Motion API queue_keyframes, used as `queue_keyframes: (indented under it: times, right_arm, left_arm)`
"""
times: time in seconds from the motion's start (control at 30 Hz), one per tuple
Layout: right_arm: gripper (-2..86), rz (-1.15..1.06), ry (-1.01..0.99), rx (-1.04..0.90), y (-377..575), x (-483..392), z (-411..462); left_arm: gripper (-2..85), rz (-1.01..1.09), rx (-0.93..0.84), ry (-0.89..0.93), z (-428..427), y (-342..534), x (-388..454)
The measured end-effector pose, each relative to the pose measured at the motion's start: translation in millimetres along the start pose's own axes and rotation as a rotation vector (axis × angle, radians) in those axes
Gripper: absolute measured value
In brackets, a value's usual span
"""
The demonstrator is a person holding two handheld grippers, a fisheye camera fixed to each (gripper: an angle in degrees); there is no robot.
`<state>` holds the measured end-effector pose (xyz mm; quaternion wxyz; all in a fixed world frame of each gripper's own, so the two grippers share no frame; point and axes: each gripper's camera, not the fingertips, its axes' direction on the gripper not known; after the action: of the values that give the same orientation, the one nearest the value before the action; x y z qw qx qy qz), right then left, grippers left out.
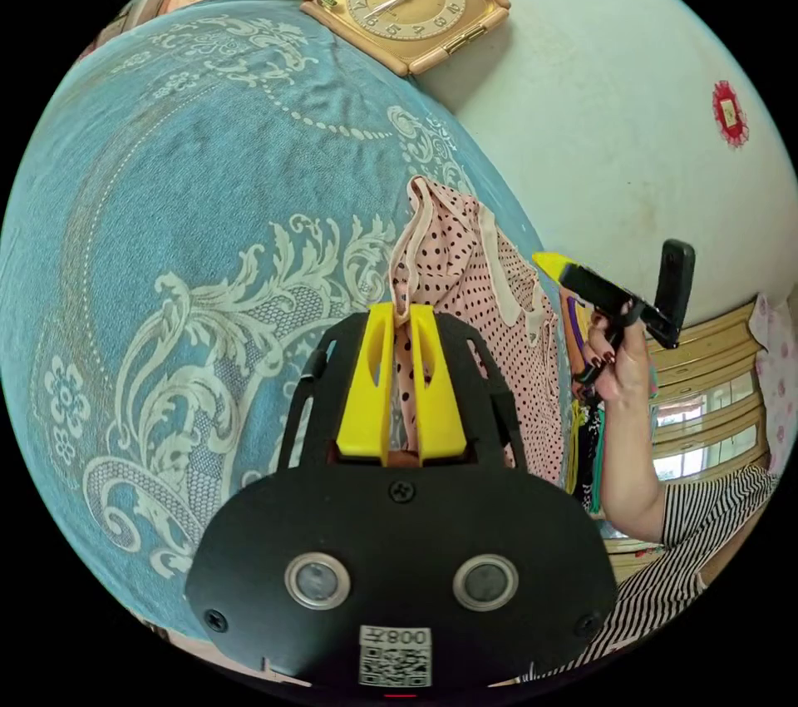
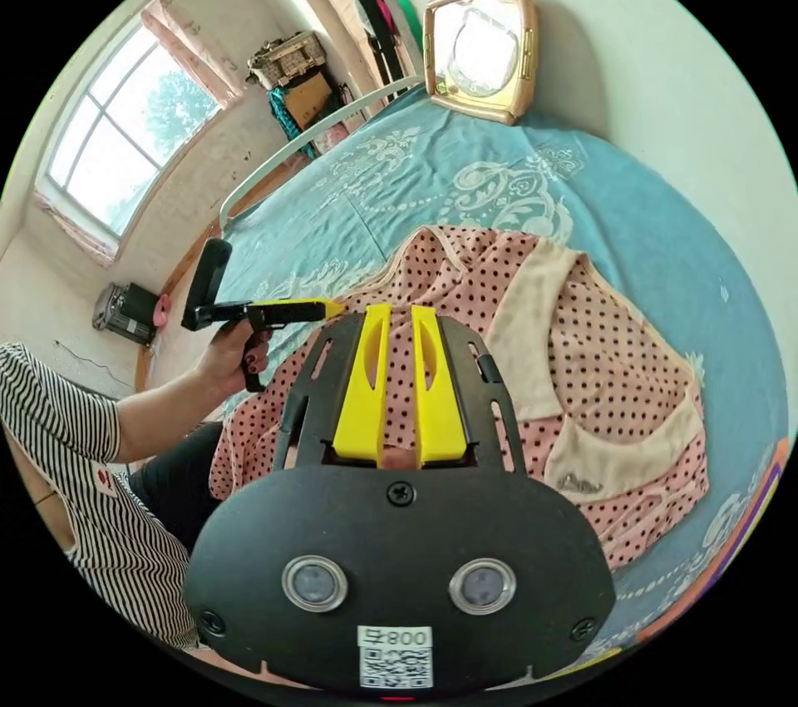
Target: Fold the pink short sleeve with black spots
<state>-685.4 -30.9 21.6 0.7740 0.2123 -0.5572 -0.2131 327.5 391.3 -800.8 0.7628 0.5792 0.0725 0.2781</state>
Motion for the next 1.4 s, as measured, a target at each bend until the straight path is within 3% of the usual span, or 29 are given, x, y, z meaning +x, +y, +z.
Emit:
queue_keyframes:
  times: [0.27, 0.43, 0.57, 0.73, 1.07, 1.4]
  right_arm:
    - [6.7, -0.054, 0.132, -0.176, -126, -2, 169]
    - [6.8, -0.06, 0.231, -0.304, -146, 1, 256]
    - [4.1, -0.051, 0.305, -0.298, -148, 5, 285]
    - [1.5, -0.047, 0.284, -0.285, -145, 22, 299]
    - [1.1, 0.114, -0.052, -0.083, -91, 124, 213]
    - [1.5, 0.244, -0.07, -0.128, -33, 185, 222]
  left_arm:
    - [2.0, 0.055, 0.028, 0.04, -34, 11, 9]
    - [1.8, 0.099, -0.012, 0.057, -44, 13, 20]
    - [1.7, 0.142, -0.023, 0.057, -54, 17, 33]
    - [1.6, 0.207, 0.001, 0.028, -71, 25, 51]
    - [1.7, 0.42, -0.077, 0.023, -72, 43, 115]
    - [2.9, 0.5, -0.237, -0.073, -41, 63, 147]
